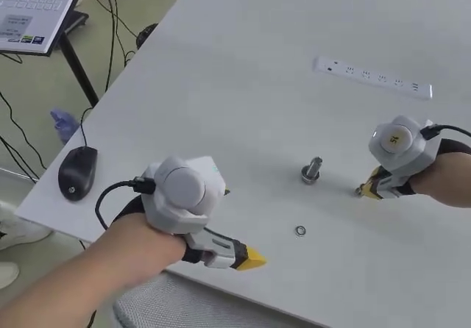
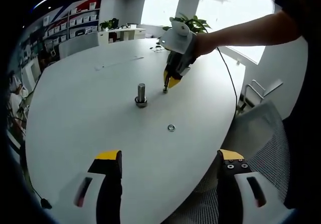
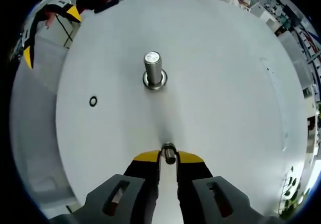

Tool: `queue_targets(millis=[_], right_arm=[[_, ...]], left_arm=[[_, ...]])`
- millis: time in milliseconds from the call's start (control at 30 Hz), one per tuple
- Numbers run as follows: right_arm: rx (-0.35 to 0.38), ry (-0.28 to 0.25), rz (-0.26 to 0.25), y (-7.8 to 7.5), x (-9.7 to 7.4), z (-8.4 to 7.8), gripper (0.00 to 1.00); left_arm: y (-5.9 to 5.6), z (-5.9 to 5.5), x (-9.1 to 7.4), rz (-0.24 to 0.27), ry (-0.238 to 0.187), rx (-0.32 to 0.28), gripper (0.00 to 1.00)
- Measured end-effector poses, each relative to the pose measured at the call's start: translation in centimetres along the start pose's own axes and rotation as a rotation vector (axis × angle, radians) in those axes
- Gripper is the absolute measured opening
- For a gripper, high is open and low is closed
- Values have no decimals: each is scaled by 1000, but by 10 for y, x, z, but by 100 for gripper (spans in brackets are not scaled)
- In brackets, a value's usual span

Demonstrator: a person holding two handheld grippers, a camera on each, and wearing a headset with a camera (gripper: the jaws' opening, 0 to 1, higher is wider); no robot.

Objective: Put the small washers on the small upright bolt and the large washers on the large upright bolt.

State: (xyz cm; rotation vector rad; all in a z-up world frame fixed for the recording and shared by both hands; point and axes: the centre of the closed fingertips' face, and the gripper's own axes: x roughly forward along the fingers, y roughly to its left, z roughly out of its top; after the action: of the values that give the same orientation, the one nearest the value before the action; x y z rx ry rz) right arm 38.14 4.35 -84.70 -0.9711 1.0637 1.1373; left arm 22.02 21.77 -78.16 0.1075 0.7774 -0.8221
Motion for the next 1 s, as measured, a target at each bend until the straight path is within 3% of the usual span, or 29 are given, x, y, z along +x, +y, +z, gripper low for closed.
queue_targets(millis=[467,1000], right_arm=[[-17,10,5,0,12,1,12],[-10,7,6,-2,14,1,13]], left_arm=[[5,-4,-1,3,11,-4,75],[4,-7,-1,-10,19,-7,73]])
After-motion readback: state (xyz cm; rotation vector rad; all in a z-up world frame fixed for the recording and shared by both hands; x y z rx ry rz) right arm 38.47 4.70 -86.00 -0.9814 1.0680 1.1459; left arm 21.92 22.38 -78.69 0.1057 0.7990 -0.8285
